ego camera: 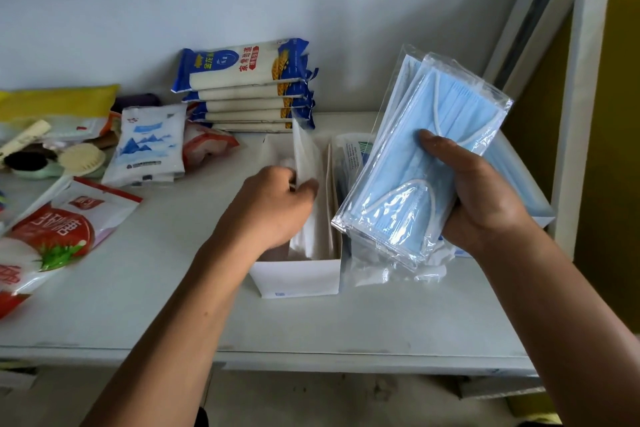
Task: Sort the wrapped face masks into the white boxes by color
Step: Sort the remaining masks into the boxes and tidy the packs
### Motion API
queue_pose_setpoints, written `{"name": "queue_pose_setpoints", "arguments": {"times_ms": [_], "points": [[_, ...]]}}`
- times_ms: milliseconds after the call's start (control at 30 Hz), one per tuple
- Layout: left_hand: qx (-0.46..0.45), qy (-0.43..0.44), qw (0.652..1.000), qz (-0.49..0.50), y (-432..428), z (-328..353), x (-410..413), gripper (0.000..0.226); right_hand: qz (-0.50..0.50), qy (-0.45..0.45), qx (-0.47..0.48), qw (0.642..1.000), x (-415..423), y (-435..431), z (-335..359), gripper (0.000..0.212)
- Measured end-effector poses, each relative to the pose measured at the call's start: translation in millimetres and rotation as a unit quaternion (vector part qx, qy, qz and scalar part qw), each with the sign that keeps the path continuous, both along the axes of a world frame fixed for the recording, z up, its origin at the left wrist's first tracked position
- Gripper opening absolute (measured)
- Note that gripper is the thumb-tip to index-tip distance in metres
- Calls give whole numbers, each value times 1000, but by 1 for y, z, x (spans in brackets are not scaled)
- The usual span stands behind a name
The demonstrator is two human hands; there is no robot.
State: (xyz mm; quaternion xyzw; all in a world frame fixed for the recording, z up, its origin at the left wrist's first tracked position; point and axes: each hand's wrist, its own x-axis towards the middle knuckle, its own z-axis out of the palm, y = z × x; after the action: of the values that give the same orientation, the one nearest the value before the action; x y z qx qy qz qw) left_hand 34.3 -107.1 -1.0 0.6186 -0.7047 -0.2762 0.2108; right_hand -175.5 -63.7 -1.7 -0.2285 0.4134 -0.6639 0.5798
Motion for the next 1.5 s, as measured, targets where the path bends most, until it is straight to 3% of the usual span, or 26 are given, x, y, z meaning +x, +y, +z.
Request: {"name": "queue_pose_setpoints", "arguments": {"times_ms": [67, 233, 300, 367, 400, 533, 667, 833, 867, 967, 1100, 1200, 1333, 1367, 1467, 1500], "points": [[-21, -8, 1000, -13, 1, 0, 1, 43, 1, -1, 0, 1000, 0, 0, 0, 30], [-109, 74, 991, 8, -4, -1, 4, 38, 2, -1, -4, 1000, 0, -1, 0, 32], [-81, 24, 996, -9, -1, -2, 0, 31, 3, 2, -1, 1000, -1, -1, -1, 35], [-39, -39, 998, -26, 3, -1, -5, 58, 4, 2, 0, 1000, -1, -1, -2, 34], [-26, -54, 997, -42, 4, -3, -7, 61, 4, 3, 1, 1000, 0, -1, -2, 33], [-87, -101, 988, -75, 2, -17, -9, 17, 5, 1, -1, 1000, 0, -1, -2, 38], [-161, -66, 984, 40, 0, -11, -10, 31, 9, 0, -2, 1000, 0, -1, -1, 39], [-130, -202, 971, -4, -5, -21, -7, 29, 6, 2, 3, 1000, 0, -1, -3, 39], [-135, -193, 972, -11, -4, -25, -10, 28, 8, 2, 4, 1000, 0, -1, -3, 39], [-108, -107, 988, -38, -2, -24, -19, 63, 6, 3, 4, 1000, 1, 0, -2, 38], [-51, -112, 990, -65, -7, -28, -21, 27, 2, 0, 13, 1000, 2, 1, -2, 35], [-98, -47, 994, -19, -10, -27, -20, 40, 8, -3, 10, 1000, 3, 2, -1, 32], [-1, -25, 999, -25, -13, -25, -17, 31, 28, 3, 4, 1000, 1, 2, -1, 25], [-17, -11, 1000, -19, -11, -24, -17, 31, 37, 4, 0, 999, 1, 2, -2, 24], [-141, 155, 978, 9, 2, -9, -21, 43, 72, 8, -22, 997, 1, 3, -1, 27], [-136, 226, 964, -20, 7, -1, -24, 45, 79, 13, -31, 996, 2, 4, 0, 30]]}}
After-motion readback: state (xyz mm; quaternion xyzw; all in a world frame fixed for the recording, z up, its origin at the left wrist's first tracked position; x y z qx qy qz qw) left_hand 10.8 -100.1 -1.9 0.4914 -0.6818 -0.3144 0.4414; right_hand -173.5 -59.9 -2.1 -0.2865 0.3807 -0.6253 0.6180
